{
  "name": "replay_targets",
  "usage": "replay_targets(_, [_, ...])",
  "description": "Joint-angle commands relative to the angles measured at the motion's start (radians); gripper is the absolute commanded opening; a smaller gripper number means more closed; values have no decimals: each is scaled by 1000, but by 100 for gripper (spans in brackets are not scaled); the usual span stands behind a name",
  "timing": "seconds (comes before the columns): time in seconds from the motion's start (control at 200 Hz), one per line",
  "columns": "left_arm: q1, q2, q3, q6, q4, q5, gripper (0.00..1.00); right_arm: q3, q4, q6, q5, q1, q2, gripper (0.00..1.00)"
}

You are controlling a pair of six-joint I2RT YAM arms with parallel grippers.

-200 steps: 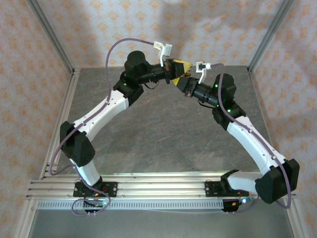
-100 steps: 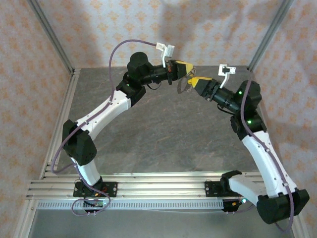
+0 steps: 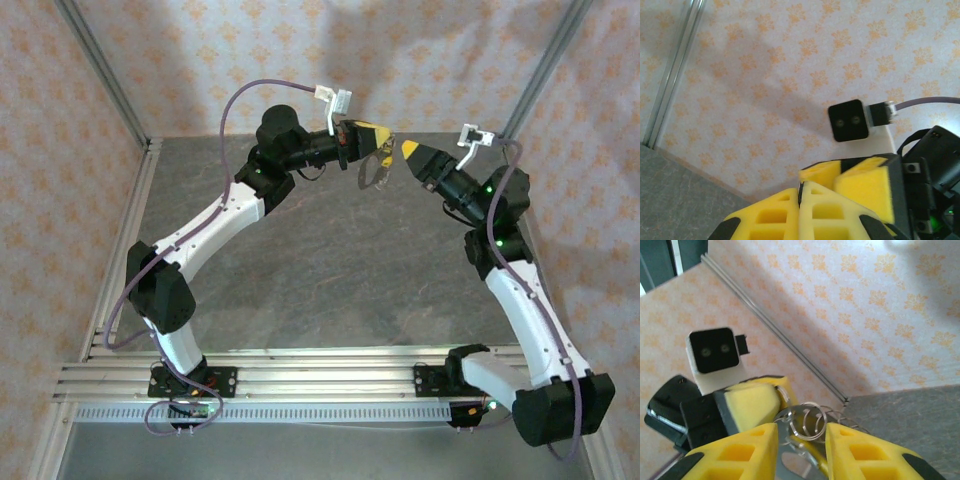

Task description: Put the keys on the keyring

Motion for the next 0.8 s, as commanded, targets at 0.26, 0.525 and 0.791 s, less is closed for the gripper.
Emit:
replay_targets(0.26, [-4,25,10,-94,137,-15,0,-32,309,153,23,-2,29,31])
replay_targets(0.525, [-5,39,13,-137,176,-25,0,-23,351,171,12,20,58,32])
replay_targets(0.791, [-5,42,13,-151,192,-32,0,-34,343,155,21,37,72,33])
